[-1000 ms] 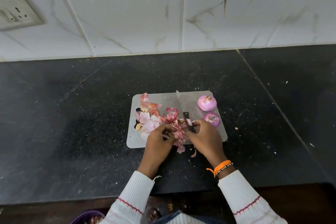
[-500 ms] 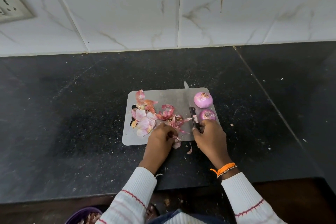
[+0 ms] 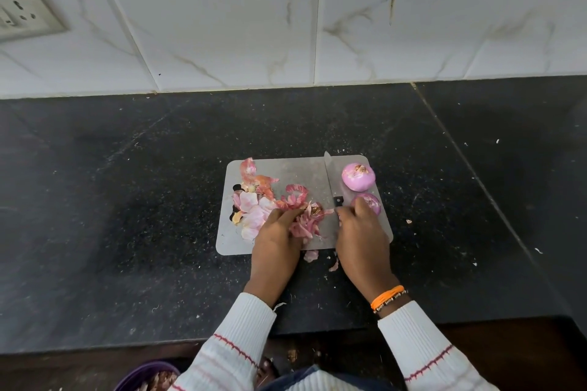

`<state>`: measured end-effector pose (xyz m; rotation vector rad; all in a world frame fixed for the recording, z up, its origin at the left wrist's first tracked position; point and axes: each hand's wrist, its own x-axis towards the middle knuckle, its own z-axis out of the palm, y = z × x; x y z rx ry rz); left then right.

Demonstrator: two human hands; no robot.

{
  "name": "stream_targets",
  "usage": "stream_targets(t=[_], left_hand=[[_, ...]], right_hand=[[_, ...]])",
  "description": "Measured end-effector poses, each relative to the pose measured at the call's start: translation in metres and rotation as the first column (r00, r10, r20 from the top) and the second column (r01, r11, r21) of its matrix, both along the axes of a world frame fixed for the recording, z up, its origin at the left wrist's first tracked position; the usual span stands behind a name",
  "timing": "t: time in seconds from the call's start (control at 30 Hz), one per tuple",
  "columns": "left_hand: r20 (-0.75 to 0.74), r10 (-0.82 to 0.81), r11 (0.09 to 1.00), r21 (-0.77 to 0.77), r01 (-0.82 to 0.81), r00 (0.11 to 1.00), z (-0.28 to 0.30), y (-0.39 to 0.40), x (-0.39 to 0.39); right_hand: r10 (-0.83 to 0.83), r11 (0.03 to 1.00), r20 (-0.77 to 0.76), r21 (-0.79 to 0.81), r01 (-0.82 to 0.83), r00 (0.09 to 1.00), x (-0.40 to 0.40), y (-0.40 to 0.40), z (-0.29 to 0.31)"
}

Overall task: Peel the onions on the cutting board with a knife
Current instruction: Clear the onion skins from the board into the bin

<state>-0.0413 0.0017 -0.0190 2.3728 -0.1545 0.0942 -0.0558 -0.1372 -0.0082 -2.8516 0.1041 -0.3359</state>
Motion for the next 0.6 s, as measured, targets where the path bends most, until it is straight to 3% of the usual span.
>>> stream_targets(t=[0.07,0.2,0.3,0.43,0.6], left_hand=[[-0.006,0.01,0.999,0.032,-0.01,1.0,0.002,0.001,-0.001],[-0.055,0.005,0.997,0.08,-0.001,0.998,0.002,0.004,-0.003],[-0.067,-0.012,0.997,0.07,0.016,0.998,0.0,0.004,-0.004],[-0.051,-0.018,0.997,0.069,0.022,0.999,-0.002,0.004,-0.004],[-0.051,-0.011,0.998,0.065,0.014,0.999,-0.001,0.006,-0.004]], right_hand=[[0.037,0.996,0.024,-0.08,-0.035,0.999,0.003,0.004,-0.003],[0.067,0.984,-0.068,-0.159,-0.077,0.995,0.009,0.013,-0.006],[0.199,0.979,-0.165,-0.01,-0.203,0.966,0.017,0.013,-0.001],[0.159,0.971,-0.13,0.197,-0.132,0.979,0.015,-0.002,0.018],[0.116,0.989,-0.302,0.128,-0.08,0.946,-0.001,-0.02,0.021]])
